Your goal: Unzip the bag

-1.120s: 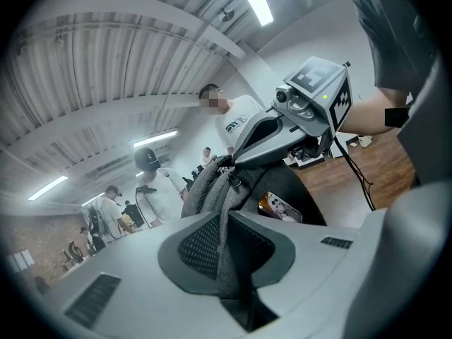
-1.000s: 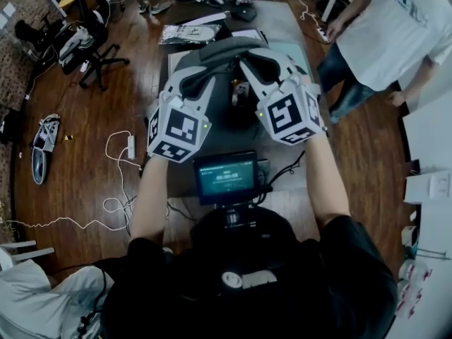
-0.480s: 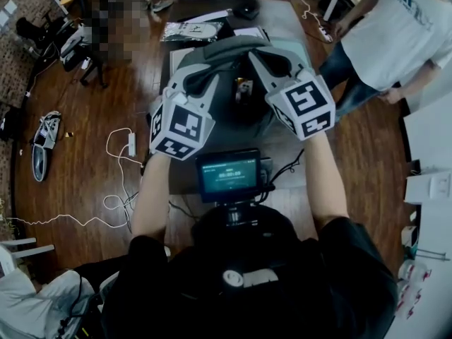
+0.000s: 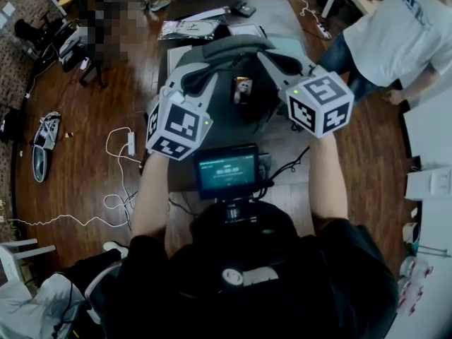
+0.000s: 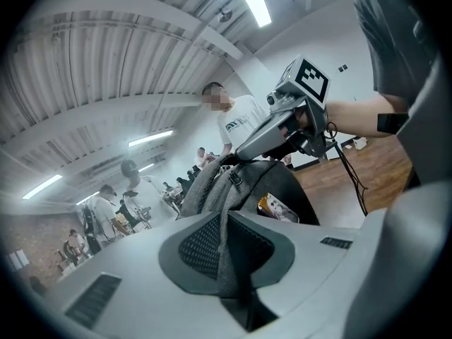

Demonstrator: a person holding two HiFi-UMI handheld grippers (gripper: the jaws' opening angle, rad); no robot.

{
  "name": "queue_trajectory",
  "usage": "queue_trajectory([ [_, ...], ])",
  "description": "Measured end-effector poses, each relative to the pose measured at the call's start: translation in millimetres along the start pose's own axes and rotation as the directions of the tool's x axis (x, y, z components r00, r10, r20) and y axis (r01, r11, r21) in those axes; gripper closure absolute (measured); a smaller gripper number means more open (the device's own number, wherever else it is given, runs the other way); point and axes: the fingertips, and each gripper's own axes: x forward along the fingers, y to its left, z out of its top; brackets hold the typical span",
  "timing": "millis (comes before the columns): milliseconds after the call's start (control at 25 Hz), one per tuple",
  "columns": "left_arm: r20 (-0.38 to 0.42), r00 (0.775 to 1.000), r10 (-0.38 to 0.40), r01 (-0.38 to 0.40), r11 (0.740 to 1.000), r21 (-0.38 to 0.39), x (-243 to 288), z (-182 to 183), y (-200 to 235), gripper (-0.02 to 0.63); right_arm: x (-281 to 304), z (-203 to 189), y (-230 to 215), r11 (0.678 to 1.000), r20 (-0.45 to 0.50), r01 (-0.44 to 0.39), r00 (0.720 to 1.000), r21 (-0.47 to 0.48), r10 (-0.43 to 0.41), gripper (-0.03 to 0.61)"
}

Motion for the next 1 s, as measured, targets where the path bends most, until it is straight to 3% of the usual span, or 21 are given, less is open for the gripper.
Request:
queue_trajectory([
  [80,-0.004,1.0,0.0,0.0,1.0,-0.004,1.3,0.5,-0.2,0.577,-1.7,-0.3,2.7,0.997,0.007,0.018,1.0,-0.077,-0.017,0.546],
  [160,-0.002,1.0,0.001,-0.001,1.0,-0.015,-1.1,-4.2,1.4,0.577,-0.8,-2.3,12.0,0.977,0.0,0.021,1.0,-0.214,-0.021,0.548],
  [280,0.006,1.0,0.01,-0.01,1.0,-0.021,-6.8,-8.7,3.5,0.577,-0.7,-6.8,23.9,0.919,-0.01,0.027,0.999,-0.394,-0.034,0.552],
  [400,0.013,1.0,0.016,-0.016,1.0,-0.005,-7.5,-6.7,2.5,0.578,-3.2,-10.3,27.7,0.861,-0.006,0.043,0.999,-0.506,-0.054,0.554],
  [480,0.014,1.0,0.009,-0.009,1.0,-0.007,-9.1,-7.1,2.0,0.577,-5.1,-10.9,29.3,0.824,0.0,0.027,0.999,-0.565,-0.033,0.555],
  [600,0.016,1.0,0.006,-0.006,1.0,0.004,-9.4,-9.9,0.2,0.58,-10.6,-12.8,29.3,0.738,-0.007,-0.036,0.999,-0.674,0.042,0.555],
  [680,0.02,1.0,0.005,-0.005,1.0,0.0,-10.0,-11.6,-0.6,0.58,-14.7,-15.7,26.5,0.715,-0.033,-0.075,0.997,-0.695,0.072,0.554],
  [760,0.017,1.0,0.005,-0.005,1.0,-0.001,-10.7,-13.1,0.4,0.58,-16.3,-16.9,25.8,0.725,-0.031,-0.07,0.997,-0.686,0.067,0.554],
  [1000,0.019,1.0,-0.002,0.002,1.0,-0.014,-12.8,-13.1,-0.5,0.58,-25.6,-24.3,12.2,0.87,0.025,-0.055,0.997,-0.491,0.077,0.554],
])
